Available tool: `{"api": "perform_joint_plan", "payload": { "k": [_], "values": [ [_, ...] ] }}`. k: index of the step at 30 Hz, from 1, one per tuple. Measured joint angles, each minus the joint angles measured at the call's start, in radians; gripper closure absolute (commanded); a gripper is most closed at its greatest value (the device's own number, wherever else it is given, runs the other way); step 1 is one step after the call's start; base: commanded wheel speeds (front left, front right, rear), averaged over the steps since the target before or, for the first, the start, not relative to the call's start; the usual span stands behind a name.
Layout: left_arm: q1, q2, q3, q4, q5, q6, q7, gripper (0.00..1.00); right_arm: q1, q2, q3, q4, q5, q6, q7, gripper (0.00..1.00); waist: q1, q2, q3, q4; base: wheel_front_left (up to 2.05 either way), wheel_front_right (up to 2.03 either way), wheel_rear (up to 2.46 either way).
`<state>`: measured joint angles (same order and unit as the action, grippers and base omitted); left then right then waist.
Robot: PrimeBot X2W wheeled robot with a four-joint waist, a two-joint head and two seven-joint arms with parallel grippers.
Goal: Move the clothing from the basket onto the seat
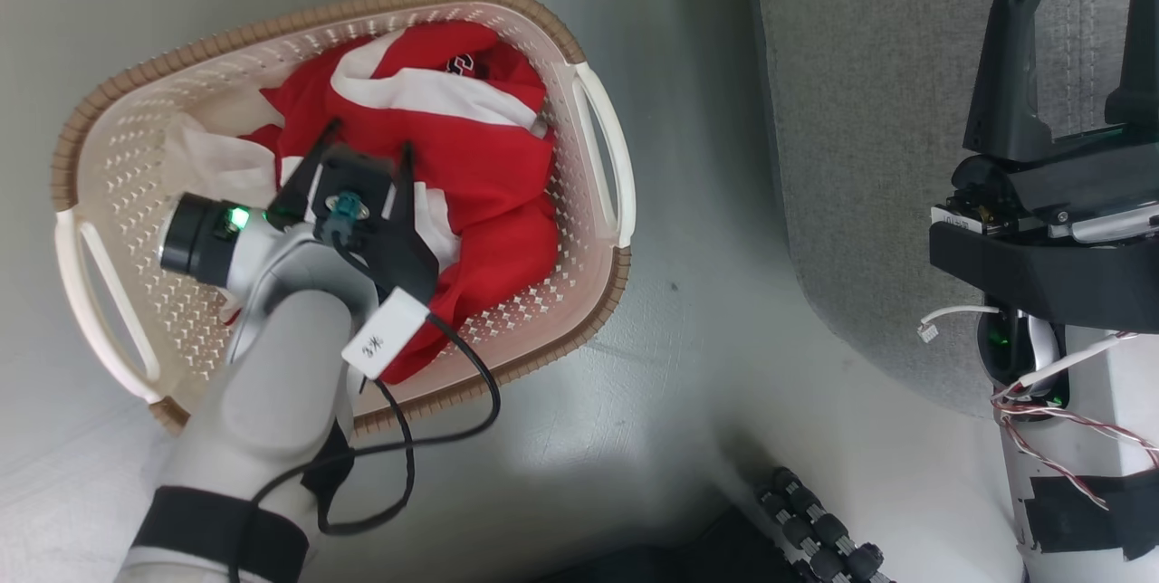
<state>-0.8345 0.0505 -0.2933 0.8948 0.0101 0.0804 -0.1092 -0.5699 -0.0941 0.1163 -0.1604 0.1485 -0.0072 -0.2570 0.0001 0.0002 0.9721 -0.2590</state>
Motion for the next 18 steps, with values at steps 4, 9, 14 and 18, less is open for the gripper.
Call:
{"api": "perform_joint_plan", "payload": {
  "k": [4, 9, 14, 18],
  "values": [
    [-0.026, -0.001, 0.022, 0.02, -0.009, 0.008, -0.018, 0.0, -0.008, 0.002, 0.001, 0.003, 0.0, 0.0, 0.0, 0.0, 0.0, 0.0, 0.01, -0.005, 0.0, 0.0, 0.0],
    [-0.051, -0.001, 0.033, 0.044, -0.014, 0.013, -0.03, 0.0, -0.015, 0.007, 0.006, 0.004, -0.001, 0.003, 0.0, 0.0, 0.0, -0.0001, 0.015, -0.008, 0.0, 0.0, 0.0],
    [-0.077, -0.001, 0.036, 0.08, -0.015, 0.016, -0.035, 0.0, -0.015, 0.01, 0.009, 0.009, -0.001, 0.007, 0.0, 0.0, -0.0001, -0.0001, 0.02, -0.013, 0.0, 0.0, 0.0],
    [-0.096, -0.001, 0.036, 0.108, -0.015, 0.017, -0.042, 0.0, -0.016, 0.012, 0.014, 0.012, -0.001, 0.009, 0.0, 0.0, -0.0002, -0.0002, 0.024, -0.018, 0.0, 0.0, 0.0]
  ]
}}
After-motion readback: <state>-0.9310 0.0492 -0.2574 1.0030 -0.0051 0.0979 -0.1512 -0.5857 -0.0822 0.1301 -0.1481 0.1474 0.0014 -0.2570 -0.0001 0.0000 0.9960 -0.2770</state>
